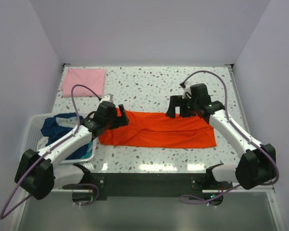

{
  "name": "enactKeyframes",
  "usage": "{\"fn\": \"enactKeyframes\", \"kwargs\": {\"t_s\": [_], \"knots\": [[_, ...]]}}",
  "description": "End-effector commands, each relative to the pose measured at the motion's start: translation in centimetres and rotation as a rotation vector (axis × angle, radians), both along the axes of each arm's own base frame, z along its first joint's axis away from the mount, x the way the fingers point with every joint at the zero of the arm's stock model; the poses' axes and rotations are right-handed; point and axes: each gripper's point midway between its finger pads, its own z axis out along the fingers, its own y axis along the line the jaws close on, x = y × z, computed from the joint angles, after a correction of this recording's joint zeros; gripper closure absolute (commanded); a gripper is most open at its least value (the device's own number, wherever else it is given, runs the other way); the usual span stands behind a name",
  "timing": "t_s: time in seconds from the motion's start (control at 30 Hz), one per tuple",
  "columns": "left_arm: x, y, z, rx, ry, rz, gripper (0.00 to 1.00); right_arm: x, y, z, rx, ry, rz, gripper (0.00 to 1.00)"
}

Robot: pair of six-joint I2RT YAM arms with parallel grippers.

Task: Fold and stack the t-shirts
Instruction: Fold the tshirt

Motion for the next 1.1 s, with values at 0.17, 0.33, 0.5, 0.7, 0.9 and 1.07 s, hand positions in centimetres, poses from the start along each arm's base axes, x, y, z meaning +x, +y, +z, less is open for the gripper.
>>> {"fn": "enactKeyframes", "kwargs": {"t_s": [0.17, 0.33, 0.5, 0.7, 0.9, 1.07], "knots": [[8.0, -0.9, 0.8, -0.137, -0.04, -0.028, 0.0, -2.7, 16.5, 0.3, 0.232, -0.043, 0.601, 0.01], [9.9, -1.4, -1.8, -0.166, 0.008, -0.065, 0.0, -3.0, 23.0, -1.1, 0.269, -0.02, 0.761, 0.01], [10.8, -0.5, -4.9, -0.18, 0.099, -0.03, 0.0, -2.3, 27.9, -3.5, 0.294, 0.02, 0.857, 0.01], [10.7, -0.1, -5.7, -0.196, 0.131, -0.005, 0.0, -2.3, 30.3, -7.2, 0.256, 0.094, 0.897, 0.01], [10.7, 0.5, -5.9, -0.177, 0.134, 0.018, 0.0, -3.3, 29.4, -9.5, 0.214, 0.12, 0.902, 0.01], [10.9, 1.0, -5.7, -0.154, 0.132, 0.034, 0.0, -4.9, 28.0, -9.3, 0.186, 0.128, 0.933, 0.01]]}}
